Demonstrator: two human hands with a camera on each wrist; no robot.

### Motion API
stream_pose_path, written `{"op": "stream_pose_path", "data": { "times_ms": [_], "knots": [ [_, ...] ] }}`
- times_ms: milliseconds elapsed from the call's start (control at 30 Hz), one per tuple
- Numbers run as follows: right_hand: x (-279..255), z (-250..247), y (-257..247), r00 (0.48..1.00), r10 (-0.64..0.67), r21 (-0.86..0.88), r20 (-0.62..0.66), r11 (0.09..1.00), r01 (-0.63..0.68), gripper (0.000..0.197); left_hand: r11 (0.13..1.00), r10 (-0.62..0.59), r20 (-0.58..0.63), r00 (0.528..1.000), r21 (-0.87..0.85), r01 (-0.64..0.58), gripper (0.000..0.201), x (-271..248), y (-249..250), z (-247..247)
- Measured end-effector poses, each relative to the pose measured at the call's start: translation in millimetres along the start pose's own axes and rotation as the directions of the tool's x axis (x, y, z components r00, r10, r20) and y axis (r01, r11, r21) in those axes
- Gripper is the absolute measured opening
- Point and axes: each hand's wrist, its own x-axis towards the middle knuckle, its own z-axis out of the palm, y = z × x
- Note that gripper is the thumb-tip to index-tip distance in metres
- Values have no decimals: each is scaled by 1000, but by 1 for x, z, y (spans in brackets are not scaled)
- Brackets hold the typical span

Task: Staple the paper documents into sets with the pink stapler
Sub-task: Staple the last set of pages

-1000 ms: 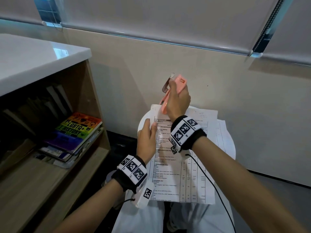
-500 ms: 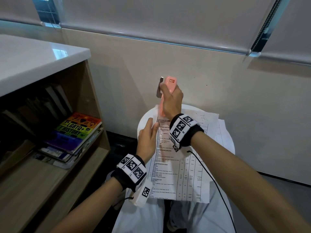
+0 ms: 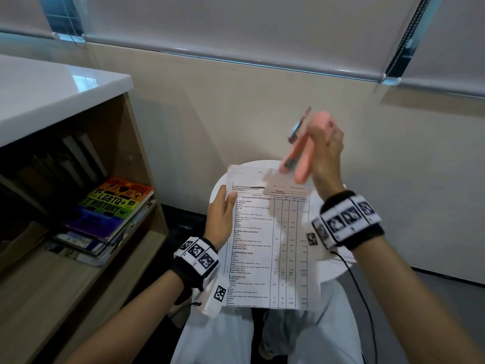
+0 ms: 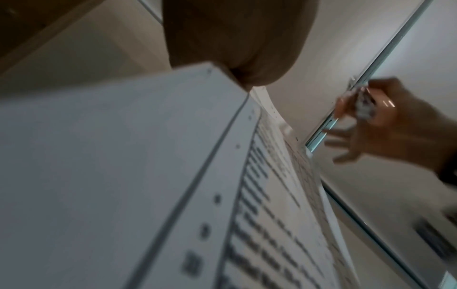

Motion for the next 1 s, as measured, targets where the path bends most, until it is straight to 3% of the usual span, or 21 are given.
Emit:
{"op": "stream_pose_path", "data": {
  "times_ms": [67, 133, 267, 333, 400, 500, 600, 700, 833, 900, 967, 1000],
  "knots": [
    [-6, -41, 24, 993, 76, -30, 93, 997, -74, 76, 1000, -4, 4, 1000, -30, 4, 22, 5, -2, 0],
    [-26, -79, 49, 955, 177, -149, 237, 978, -144, 69, 997, -27, 14, 1000, -70, 28, 23, 11, -6, 3],
    [-72, -122, 87, 791, 438, -334, 427, 889, -313, 49, 994, -69, 59, 996, -85, 74, 27, 23, -16, 22],
    [-74, -130, 103, 787, 485, -372, 382, 860, -349, 38, 989, -132, 91, 987, -56, 137, 24, 27, -21, 38],
    [-64, -135, 117, 814, 500, -346, 295, 850, -396, 33, 970, -238, 145, 961, -19, 243, 26, 32, -25, 56],
    [-26, -143, 126, 848, 504, -297, 166, 845, -444, 24, 931, -366, 239, 899, 91, 354, 55, 36, -31, 85],
    [20, -151, 145, 848, 526, -279, 63, 825, -491, 24, 933, -359, 253, 899, 127, 337, 63, 41, -42, 121],
    [57, -152, 166, 823, 569, -278, 4, 791, -545, 31, 929, -363, 200, 910, 156, 336, 53, 51, -57, 159],
    [86, -144, 190, 804, 592, -263, -46, 770, -582, 26, 902, -366, 141, 920, 295, 314, 48, 58, -83, 189],
    [93, -143, 204, 788, 605, -464, -113, 669, -581, 37, 846, -358, 131, 924, 464, 262, 51, 58, -91, 193],
    [94, -143, 210, 777, 611, -640, -155, 537, -550, 48, 703, -370, 66, 927, 673, 233, 58, 57, -93, 192],
    [92, -141, 212, 771, 616, -648, -161, 523, -553, 53, 643, -384, 28, 923, 725, 246, 60, 56, -93, 192]
  ]
}}
